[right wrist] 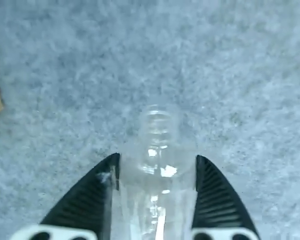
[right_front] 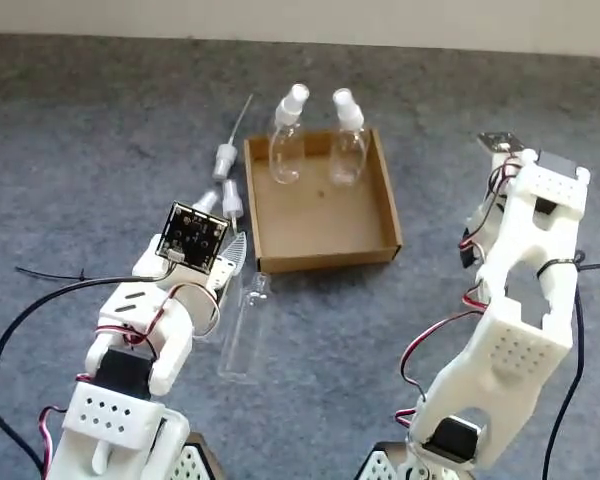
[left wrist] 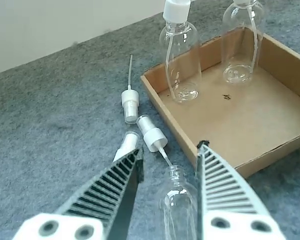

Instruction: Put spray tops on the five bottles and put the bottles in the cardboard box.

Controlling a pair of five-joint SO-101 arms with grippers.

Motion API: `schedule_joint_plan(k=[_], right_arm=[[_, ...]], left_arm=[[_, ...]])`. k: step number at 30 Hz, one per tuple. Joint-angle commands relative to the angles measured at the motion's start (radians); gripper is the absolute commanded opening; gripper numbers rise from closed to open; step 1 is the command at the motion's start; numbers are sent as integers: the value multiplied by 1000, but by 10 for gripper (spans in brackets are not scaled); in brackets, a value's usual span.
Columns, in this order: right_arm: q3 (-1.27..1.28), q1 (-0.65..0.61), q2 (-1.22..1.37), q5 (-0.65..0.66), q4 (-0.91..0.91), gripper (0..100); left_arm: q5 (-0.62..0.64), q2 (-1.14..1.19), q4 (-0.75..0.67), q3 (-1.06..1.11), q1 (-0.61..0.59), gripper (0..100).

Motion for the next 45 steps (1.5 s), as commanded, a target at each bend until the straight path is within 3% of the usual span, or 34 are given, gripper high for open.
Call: schedule_joint_plan(k=[1,9,14,21,27,31,38,45], right_arm=[[-183,13,-102,-71,96,33],[-467,-30,-228,-166,263,5],[-496,-48,-314,-187,292,5],[-466,-122,-501,-222,297,5],[-222,-259,-688,-222,275,5],[-1,-346,-863,-221,193,5],[483,-487,-1187,-221,-38,5],[806,-602,-1415,-218,-154,5]], left_arm=[[9,-4,-25,-8,-13,161],[9,-4,-25,-16,-16,159],[11,28,-11,-136,-162,158],[-14,492,295,-521,-263,160],[-91,972,555,-1006,-275,162],[-144,1231,647,-1283,-275,162],[-173,1589,721,-1615,-275,162],[-176,1807,717,-1759,-245,162]])
